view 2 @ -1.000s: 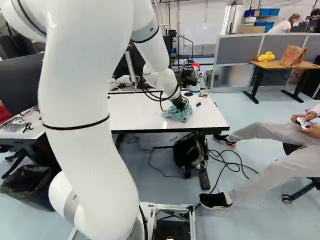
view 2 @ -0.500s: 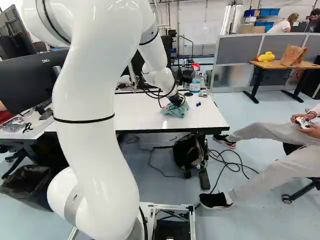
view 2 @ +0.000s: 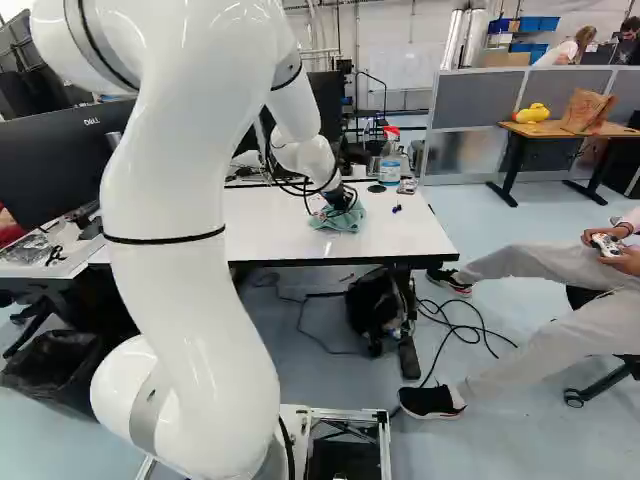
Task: Clean the table with the green towel
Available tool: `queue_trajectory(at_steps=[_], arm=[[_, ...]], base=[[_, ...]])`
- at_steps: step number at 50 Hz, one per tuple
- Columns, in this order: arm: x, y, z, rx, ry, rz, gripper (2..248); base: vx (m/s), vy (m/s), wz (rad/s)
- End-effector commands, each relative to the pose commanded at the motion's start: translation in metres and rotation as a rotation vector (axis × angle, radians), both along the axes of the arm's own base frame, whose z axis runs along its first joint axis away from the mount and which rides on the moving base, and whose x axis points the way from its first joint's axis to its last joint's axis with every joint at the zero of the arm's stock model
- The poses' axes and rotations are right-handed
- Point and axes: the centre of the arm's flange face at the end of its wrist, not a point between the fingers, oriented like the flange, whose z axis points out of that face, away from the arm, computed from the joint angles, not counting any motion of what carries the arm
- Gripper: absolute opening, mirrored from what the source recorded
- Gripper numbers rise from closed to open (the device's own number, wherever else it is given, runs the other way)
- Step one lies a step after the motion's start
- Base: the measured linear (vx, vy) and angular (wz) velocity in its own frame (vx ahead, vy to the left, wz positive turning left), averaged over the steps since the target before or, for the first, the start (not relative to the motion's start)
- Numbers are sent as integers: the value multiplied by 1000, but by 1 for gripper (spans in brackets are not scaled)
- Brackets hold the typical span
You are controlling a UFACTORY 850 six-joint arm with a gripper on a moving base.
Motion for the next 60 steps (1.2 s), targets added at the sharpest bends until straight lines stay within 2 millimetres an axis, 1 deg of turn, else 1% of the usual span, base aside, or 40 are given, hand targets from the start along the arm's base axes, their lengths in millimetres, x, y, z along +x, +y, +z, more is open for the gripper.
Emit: queue_trajectory(at_steps=[8, 17, 60], arm=[[-3, 13, 0, 1, 3, 21, 23], [-15, 24, 1, 2, 10, 37, 23], [-98, 53, 3, 7, 43, 72, 23]], base=[[0, 0, 0], [0, 0, 0], [0, 0, 0]])
